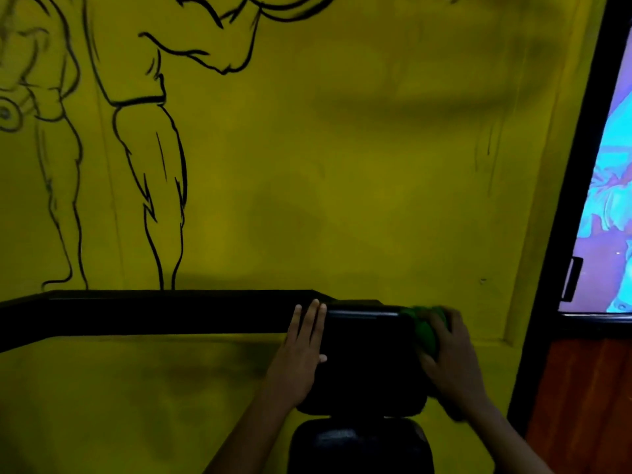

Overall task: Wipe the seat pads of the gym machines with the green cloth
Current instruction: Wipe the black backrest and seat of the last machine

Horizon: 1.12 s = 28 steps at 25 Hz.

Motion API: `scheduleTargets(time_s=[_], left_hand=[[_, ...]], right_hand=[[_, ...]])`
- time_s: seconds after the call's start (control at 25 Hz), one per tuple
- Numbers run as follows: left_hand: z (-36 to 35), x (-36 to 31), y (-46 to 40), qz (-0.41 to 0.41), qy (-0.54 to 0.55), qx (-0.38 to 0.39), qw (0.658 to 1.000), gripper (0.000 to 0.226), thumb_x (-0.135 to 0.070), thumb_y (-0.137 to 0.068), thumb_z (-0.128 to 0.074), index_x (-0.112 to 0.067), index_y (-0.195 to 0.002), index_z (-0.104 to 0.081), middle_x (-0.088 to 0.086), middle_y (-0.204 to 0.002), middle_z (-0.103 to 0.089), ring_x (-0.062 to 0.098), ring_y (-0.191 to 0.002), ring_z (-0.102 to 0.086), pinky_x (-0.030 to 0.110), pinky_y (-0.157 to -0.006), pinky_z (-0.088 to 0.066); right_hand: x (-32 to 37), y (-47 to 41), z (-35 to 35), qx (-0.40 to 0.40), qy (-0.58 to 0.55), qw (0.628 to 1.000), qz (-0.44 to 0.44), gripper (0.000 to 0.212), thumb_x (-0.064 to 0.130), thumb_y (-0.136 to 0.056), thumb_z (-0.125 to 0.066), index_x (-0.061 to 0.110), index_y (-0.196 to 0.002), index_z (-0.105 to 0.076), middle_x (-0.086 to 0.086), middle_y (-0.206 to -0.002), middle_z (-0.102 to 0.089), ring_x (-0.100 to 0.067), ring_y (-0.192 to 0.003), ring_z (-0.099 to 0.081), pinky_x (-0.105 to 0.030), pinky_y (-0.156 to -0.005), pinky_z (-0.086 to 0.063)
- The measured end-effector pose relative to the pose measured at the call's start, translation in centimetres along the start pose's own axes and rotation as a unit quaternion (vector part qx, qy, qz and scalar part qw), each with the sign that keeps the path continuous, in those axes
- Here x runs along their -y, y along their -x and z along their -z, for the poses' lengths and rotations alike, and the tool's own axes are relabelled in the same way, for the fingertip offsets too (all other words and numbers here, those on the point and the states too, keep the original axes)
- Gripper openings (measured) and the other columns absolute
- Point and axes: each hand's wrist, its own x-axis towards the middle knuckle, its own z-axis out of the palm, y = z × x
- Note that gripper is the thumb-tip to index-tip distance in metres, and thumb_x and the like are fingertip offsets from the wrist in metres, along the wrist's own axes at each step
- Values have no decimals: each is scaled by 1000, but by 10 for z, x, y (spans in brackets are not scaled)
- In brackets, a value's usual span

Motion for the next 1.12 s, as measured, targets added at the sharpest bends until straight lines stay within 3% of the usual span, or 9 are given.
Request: scheduleTargets(time_s=[0.08, 0.2, 0.32, 0.4, 0.52, 0.72, 0.84, 1.0, 1.12], left_hand=[[3, -5, 7, 32, 69, 22, 997, 97, -44, -97, -42, -19, -133, 44, -2, -143, 48, 27, -145, 17, 22, -100, -41], [-2, -10, 24, 89, 130, 6, 987, 98, -44, -94, -51, -16, -140, 31, 3, -153, 29, 23, -146, -14, 21, -91, -44], [-9, -5, 30, 92, 132, -24, 987, 108, -41, -84, -67, -7, -146, 15, 8, -155, 11, 22, -134, -42, 18, -76, -50], [-7, -4, 29, 86, 142, 11, 986, 95, -37, -96, -51, -18, -138, 32, -2, -150, 29, 20, -141, -28, 23, -88, -48], [-6, -3, 27, 103, 193, -8, 976, 91, -32, -95, -54, -17, -146, 21, -5, -152, 26, 24, -142, -25, 26, -93, -44], [-6, -1, 34, 52, 55, -36, 996, 103, -52, -79, -66, -1, -150, -11, 16, -157, -16, 22, -124, -53, 8, -54, -32], [-10, 0, 29, 28, 17, -61, 998, 94, -54, -92, -42, -7, -147, 18, 9, -159, 14, 24, -139, -32, 8, -68, -39], [-12, 3, 29, 10, 67, -27, 997, 107, -34, -91, -59, -19, -142, 34, -1, -150, 38, 31, -145, -16, 20, -90, -49], [-3, 2, 30, 41, 94, 20, 994, 97, -48, -94, -47, -18, -136, 35, -1, -152, 30, 23, -137, -35, 24, -77, -50]], right_hand=[[33, -44, 4, 48, 26, 997, 60, 64, 52, -75, -41, 15, -124, -57, -15, -124, -48, -36, -106, -49, -43, -88, -45], [70, -79, -23, 213, 150, 960, 106, 51, 46, -88, -48, 21, -132, -47, -9, -133, -44, -33, -112, -43, -40, -91, -41], [113, -101, -53, 280, 165, 939, 112, 47, 36, -92, -52, 22, -136, -44, -9, -134, -44, -33, -117, -42, -40, -94, -39], [133, -105, -64, 290, 160, 932, 144, 43, 35, -92, -52, 23, -133, -47, -11, -130, -46, -33, -117, -43, -41, -93, -38], [124, -98, -59, 270, 93, 949, 135, 39, 32, -91, -56, 20, -128, -52, -9, -127, -48, -30, -115, -44, -39, -90, -38], [44, -81, -11, 212, 88, 973, 36, 37, 28, -90, -58, 16, -125, -56, -8, -127, -50, -32, -115, -45, -38, -91, -39], [66, -89, -26, 190, 150, 970, 0, 44, 36, -90, -54, 21, -132, -52, -7, -131, -48, -33, -117, -45, -40, -92, -42], [120, -75, -60, 169, 137, 968, 123, 43, 39, -90, -53, 22, -129, -51, -6, -129, -47, -31, -112, -44, -40, -88, -41], [88, -69, -40, 170, 115, 969, 136, 43, 41, -87, -53, 20, -124, -54, -5, -126, -48, -30, -108, -45, -38, -85, -42]])
